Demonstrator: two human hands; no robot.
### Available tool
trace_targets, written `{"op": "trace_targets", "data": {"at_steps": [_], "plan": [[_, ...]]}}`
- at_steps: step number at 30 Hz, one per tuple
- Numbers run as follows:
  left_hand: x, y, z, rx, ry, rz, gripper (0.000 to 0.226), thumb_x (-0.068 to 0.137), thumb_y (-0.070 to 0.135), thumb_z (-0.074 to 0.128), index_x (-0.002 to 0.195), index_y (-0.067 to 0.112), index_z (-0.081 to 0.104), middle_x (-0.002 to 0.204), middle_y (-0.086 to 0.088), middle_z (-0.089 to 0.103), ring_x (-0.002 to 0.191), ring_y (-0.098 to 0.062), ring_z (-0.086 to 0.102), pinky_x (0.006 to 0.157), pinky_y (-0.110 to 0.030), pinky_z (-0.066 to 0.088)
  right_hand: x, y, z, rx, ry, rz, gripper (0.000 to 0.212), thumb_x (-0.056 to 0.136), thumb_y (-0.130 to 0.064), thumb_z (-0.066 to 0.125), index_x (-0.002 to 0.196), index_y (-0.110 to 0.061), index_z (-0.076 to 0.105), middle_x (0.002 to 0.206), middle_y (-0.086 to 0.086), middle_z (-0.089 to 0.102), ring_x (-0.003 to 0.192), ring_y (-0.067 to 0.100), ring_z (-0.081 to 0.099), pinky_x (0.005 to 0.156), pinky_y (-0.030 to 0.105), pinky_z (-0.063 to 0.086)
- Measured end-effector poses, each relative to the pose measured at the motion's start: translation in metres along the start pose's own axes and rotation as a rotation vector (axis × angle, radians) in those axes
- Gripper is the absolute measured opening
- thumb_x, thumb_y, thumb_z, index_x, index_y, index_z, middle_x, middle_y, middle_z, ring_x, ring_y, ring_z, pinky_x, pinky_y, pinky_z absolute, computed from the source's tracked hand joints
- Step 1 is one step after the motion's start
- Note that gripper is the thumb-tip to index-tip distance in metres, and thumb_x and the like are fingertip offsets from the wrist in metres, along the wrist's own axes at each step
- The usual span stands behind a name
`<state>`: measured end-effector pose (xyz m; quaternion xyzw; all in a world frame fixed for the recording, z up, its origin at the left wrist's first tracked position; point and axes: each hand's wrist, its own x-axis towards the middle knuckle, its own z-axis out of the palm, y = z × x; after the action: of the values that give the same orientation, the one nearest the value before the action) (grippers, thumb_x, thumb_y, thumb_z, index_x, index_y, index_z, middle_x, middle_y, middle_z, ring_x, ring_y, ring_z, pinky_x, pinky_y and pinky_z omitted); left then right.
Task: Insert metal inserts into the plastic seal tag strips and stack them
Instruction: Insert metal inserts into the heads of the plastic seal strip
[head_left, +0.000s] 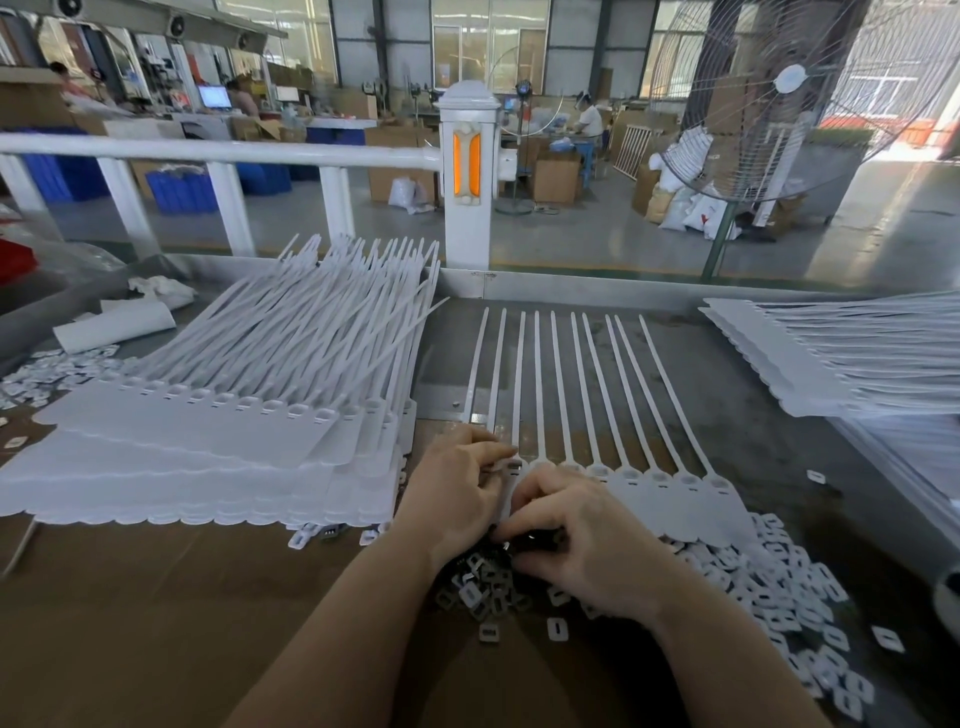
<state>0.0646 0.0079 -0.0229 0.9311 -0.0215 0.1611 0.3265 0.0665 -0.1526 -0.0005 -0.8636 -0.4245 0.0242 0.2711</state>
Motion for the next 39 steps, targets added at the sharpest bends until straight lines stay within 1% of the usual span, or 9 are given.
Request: {"op": "trace_targets", "data": {"at_steps": [4,11,14,19,22,24,29,34,39], "plan": [[0.000,0.001,0.000,0.094,-0.049,0.038,0.033,0.095,0.019,0.045,0.124,0.025,0.059,0.128,0.013,0.053,0.114,-0.008,0.035,0.096,-0.011,0.014,0.001,0.000,0.002,-0.014,-0.003,0.006,0.016,0.081,-0.027,0.069,0.095,-0.034,0.072,0.089,-0.033,0.039,0.096,-0.005,0.035,0.099,0.028,0.030],[0.000,-0.003,0.000,0.058,-0.055,0.044,0.030,0.093,0.020,0.049,0.120,0.026,0.062,0.119,0.011,0.059,0.100,-0.001,0.031,0.092,-0.013,0.020,0.001,0.000,0.001,0.020,0.022,-0.007,0.005,0.084,-0.022,0.066,0.086,-0.025,0.069,0.093,-0.022,0.052,0.095,-0.003,0.044,0.092,0.023,0.037],[-0.001,-0.005,0.001,0.061,-0.053,0.037,0.030,0.092,0.020,0.051,0.119,0.026,0.062,0.115,0.011,0.060,0.100,-0.002,0.032,0.091,-0.015,0.023,-0.001,0.003,-0.004,0.126,0.136,0.062,0.010,0.086,-0.018,0.063,0.082,-0.027,0.064,0.089,-0.017,0.058,0.090,-0.002,0.052,0.083,0.019,0.044],[-0.005,-0.005,0.002,0.056,-0.037,0.018,0.030,0.092,0.019,0.052,0.119,0.027,0.062,0.111,0.012,0.060,0.098,-0.003,0.033,0.090,-0.013,0.023,-0.001,0.015,-0.005,0.036,0.432,0.241,0.008,0.088,-0.016,0.061,0.085,-0.022,0.065,0.080,-0.015,0.063,0.078,-0.001,0.056,0.072,0.014,0.045],[-0.006,-0.004,0.002,0.048,-0.027,0.023,0.030,0.092,0.019,0.051,0.119,0.026,0.062,0.111,0.012,0.060,0.093,0.000,0.032,0.095,-0.016,0.022,0.000,0.019,-0.002,-0.024,0.467,0.287,0.007,0.090,-0.018,0.058,0.089,-0.021,0.064,0.081,-0.014,0.060,0.078,0.000,0.054,0.070,0.009,0.038],[-0.007,-0.004,0.002,0.041,-0.013,0.024,0.030,0.093,0.020,0.051,0.120,0.027,0.062,0.111,0.013,0.060,0.094,0.000,0.032,0.093,-0.016,0.024,0.001,0.020,0.000,-0.050,0.467,0.301,0.008,0.091,-0.019,0.057,0.093,-0.019,0.064,0.084,-0.013,0.058,0.079,0.001,0.052,0.070,0.008,0.036],[-0.010,-0.002,0.000,0.043,-0.020,0.054,0.033,0.093,0.018,0.049,0.122,0.032,0.058,0.108,0.015,0.057,0.091,0.003,0.028,0.084,-0.011,0.020,0.006,0.019,0.002,-0.104,0.483,0.288,0.008,0.091,-0.017,0.056,0.091,-0.016,0.064,0.085,-0.010,0.058,0.081,0.006,0.052,0.074,0.018,0.040],[-0.011,-0.001,-0.001,0.093,-0.040,0.065,0.031,0.095,0.022,0.047,0.120,0.035,0.059,0.117,0.015,0.057,0.100,-0.004,0.035,0.093,-0.017,0.026,0.012,0.014,0.005,-0.171,0.449,0.212,0.009,0.089,-0.010,0.056,0.085,-0.012,0.064,0.081,-0.003,0.062,0.078,0.014,0.053,0.072,0.028,0.043],[-0.012,0.000,-0.002,0.094,-0.060,0.046,0.030,0.095,0.023,0.047,0.120,0.035,0.059,0.118,0.013,0.057,0.106,-0.010,0.038,0.097,-0.023,0.030,0.015,0.016,0.007,-0.235,0.378,0.196,0.013,0.093,-0.015,0.052,0.092,-0.012,0.064,0.088,0.001,0.064,0.085,0.017,0.054,0.077,0.031,0.043]]}}
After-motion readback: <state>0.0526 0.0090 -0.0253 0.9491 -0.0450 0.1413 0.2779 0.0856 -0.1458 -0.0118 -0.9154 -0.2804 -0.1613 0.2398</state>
